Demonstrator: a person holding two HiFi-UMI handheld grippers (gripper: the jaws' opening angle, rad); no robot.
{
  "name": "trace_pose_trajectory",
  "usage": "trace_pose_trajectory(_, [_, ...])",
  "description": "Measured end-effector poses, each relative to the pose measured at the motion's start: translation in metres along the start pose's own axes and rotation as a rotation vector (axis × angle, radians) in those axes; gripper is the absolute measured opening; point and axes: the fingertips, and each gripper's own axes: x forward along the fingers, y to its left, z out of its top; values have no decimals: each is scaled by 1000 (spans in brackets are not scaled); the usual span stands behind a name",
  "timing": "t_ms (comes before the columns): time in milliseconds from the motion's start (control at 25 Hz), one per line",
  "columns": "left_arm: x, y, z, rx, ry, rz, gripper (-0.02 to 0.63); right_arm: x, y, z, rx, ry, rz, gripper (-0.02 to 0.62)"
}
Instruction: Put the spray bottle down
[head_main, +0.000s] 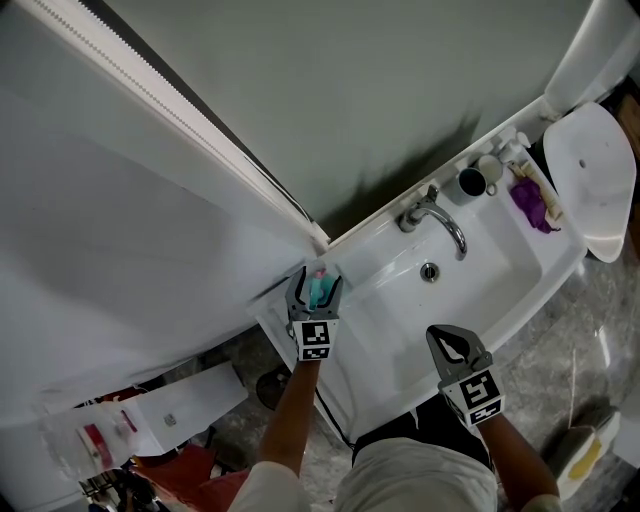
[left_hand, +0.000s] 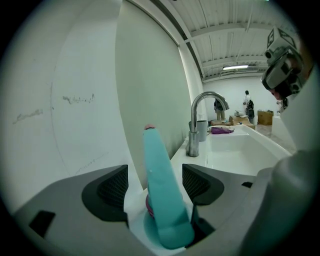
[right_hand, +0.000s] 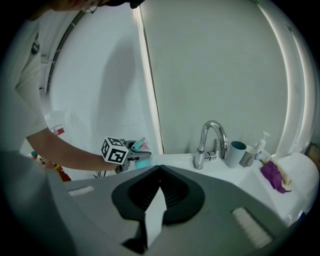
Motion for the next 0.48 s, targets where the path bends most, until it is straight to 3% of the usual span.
trace_pose_trajectory(480, [-28,2,-1,-1,9,11,324,-12,10,18,-21,-54,-10,11])
